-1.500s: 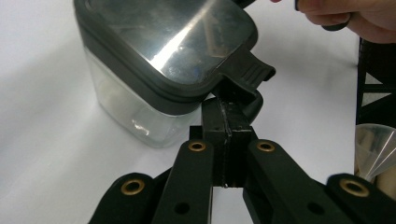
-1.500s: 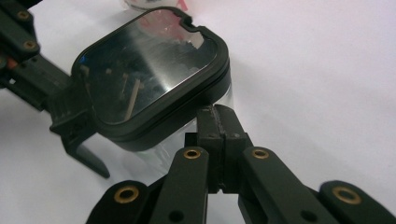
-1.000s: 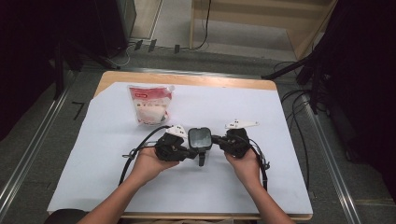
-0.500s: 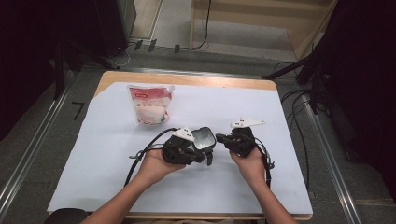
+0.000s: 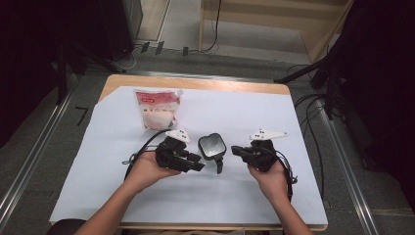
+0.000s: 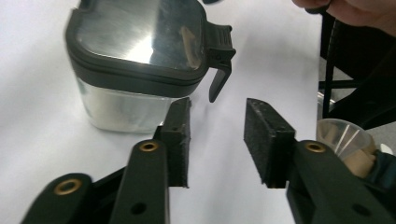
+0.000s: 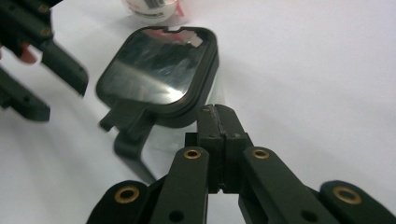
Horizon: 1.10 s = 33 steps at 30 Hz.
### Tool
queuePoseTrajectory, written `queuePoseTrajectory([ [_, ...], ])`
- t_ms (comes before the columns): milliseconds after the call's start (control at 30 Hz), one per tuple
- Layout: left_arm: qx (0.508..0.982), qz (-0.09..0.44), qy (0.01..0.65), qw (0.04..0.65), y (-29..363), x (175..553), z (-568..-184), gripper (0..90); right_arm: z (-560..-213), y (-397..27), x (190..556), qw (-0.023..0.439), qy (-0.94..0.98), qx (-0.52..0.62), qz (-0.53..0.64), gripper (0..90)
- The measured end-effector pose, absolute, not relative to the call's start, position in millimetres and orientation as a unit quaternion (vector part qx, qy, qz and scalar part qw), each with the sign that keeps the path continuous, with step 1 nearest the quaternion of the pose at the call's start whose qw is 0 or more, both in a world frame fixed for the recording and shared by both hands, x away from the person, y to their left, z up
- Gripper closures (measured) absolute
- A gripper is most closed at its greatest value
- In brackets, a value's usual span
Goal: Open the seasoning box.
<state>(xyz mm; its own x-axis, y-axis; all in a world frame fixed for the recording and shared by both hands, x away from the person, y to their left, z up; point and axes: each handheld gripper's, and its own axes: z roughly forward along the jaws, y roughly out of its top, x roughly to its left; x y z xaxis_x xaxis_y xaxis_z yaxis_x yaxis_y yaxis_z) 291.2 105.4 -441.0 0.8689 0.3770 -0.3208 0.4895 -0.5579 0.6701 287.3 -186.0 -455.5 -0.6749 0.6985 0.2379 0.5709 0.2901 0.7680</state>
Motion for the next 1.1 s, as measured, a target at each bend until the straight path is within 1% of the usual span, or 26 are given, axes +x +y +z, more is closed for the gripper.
queuePoseTrajectory([
  [133,0.876,-0.058,0.251,0.409,115,294,-436,56.1,-453,-186,277,0.064,0.803,0.39,0.447,90.0],
  [200,0.875,-0.054,0.249,0.411,120,297,-436,55.4,-452,-186,274,0.062,0.803,0.389,0.447,90.0],
  [267,0.875,-0.056,0.25,0.41,123,299,-436,52.6,-453,-185,265,0.058,0.808,0.379,0.447,90.0],
  [300,0.876,-0.053,0.251,0.409,124,300,-436,52.6,-453,-185,265,0.058,0.808,0.379,0.447,90.0],
  [333,0.875,-0.055,0.25,0.412,125,301,-436,49.8,-455,-184,260,0.056,0.81,0.376,0.446,90.0],
  [433,0.874,-0.055,0.248,0.414,127,303,-436,47.3,-455,-183,257,0.051,0.811,0.374,0.447,90.0],
  [600,0.869,-0.067,0.264,0.412,131,308,-437,44.8,-458,-175,247,0.042,0.816,0.364,0.446,90.0],
  [767,0.868,-0.061,0.275,0.408,134,313,-439,42.0,-464,-163,246,0.036,0.825,0.348,0.444,90.0],
  [1000,0.871,-0.044,0.272,0.407,137,316,-440,37.9,-472,-145,243,0.029,0.838,0.327,0.436,90.0],
  [1100,0.87,-0.049,0.274,0.407,137,317,-440,37.4,-475,-138,244,0.025,0.842,0.323,0.431,90.0],
])
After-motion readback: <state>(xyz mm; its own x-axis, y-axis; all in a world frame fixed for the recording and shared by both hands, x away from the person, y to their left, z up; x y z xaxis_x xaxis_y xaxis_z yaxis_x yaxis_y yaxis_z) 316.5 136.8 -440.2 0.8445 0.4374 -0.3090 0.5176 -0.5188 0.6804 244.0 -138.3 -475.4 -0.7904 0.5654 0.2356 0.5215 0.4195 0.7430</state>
